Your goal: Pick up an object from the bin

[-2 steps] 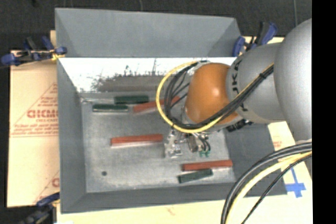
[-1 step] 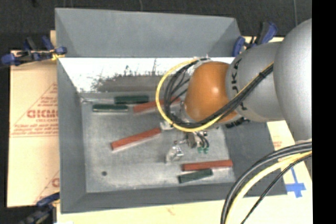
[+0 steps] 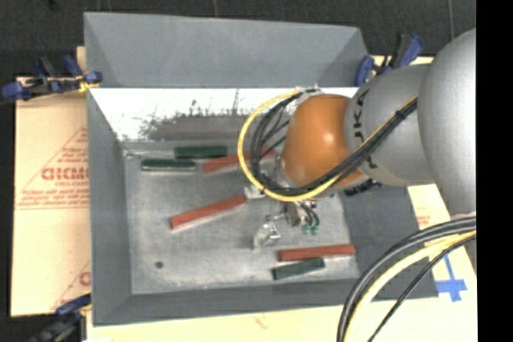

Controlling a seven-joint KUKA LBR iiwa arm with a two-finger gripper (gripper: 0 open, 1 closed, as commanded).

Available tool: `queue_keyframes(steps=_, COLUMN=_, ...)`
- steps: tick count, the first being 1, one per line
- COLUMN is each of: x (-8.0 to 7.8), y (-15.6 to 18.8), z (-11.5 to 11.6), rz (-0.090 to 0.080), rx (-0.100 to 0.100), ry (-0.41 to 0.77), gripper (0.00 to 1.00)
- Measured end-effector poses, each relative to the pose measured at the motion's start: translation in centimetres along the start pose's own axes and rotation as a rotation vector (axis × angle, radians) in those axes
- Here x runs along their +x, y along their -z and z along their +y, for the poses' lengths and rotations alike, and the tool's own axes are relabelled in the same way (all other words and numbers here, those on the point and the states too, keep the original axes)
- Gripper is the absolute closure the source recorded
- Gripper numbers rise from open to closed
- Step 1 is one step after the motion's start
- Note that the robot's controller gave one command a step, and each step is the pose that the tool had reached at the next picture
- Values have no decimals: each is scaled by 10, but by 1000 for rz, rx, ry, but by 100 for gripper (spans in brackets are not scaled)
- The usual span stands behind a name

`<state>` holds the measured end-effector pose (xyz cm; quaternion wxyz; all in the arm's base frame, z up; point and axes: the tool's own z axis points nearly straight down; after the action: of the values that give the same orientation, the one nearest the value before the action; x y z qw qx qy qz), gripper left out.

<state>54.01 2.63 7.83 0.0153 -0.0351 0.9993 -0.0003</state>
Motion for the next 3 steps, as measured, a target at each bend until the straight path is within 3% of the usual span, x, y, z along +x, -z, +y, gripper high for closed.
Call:
queue_keyframes(steps=1, x=-1, y=0, z=0, rz=2, rx=0, ry=1, gripper=0)
queue_keyframes(steps=2, x=-18, y=3, z=8, rz=21, rx=-2, ry=-2, gripper=0)
queue_keyframes(steps=3, x=-13, y=4, z=9, rz=23, rx=-1, ry=-31, gripper=0)
